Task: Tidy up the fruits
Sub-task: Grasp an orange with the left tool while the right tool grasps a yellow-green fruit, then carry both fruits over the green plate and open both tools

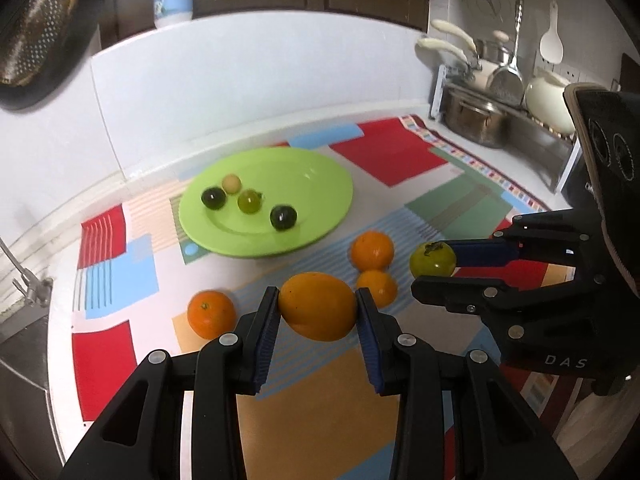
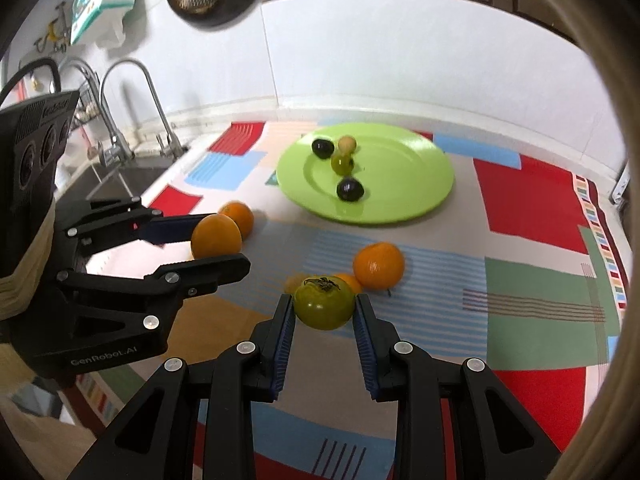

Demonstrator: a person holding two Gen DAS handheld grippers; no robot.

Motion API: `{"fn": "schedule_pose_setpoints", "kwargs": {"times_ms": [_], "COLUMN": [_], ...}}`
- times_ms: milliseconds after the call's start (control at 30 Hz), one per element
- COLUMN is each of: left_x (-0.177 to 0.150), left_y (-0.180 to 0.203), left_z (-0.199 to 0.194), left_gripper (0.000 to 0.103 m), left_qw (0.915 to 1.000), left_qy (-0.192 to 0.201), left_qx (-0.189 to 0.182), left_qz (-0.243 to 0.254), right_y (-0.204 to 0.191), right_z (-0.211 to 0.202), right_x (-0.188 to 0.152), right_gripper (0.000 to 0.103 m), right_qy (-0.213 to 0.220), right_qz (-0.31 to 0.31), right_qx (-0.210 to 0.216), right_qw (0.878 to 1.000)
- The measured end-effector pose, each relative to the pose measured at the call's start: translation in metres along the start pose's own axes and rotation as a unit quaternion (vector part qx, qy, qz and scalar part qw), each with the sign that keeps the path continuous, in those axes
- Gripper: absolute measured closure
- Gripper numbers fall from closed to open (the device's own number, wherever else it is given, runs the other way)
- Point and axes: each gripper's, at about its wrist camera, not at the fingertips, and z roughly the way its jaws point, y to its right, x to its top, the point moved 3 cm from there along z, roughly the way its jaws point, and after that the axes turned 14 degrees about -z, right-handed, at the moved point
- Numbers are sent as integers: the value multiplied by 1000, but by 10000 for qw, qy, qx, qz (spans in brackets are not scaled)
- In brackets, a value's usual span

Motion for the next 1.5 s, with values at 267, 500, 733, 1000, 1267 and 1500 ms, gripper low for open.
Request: {"fn": "schedule_pose_setpoints", "kwargs": {"times_ms": [267, 500, 733, 1000, 1267, 1500], "left_x": [18, 40, 67, 96, 128, 151], "left_y": [4, 7, 7, 1, -6, -19], "left_z": [-15, -24, -28, -19, 3, 31], "left_gripper": [66, 66, 66, 66, 66, 66], "left_qw": [9994, 9982, 9962, 9954, 9967, 9978], "left_qy": [278, 545, 842, 929, 770, 578], "left_qx": [65, 98, 165, 157, 62, 112], "left_qz": [-181, -212, -151, -186, -260, -299], "right_y": [7, 16, 28, 45, 63, 81], "right_z": [-23, -36, -48, -47, -27, 2], "right_x": [18, 41, 68, 98, 120, 135], "right_gripper": [72, 72, 72, 72, 72, 72], "right_qy": [442, 822, 1209, 1434, 1382, 1185], "right_qz": [33, 40, 4, 4, 113, 205], "right_qx": [-193, -343, -509, -615, -540, -538], "right_qw": [9988, 9960, 9914, 9878, 9889, 9913]}}
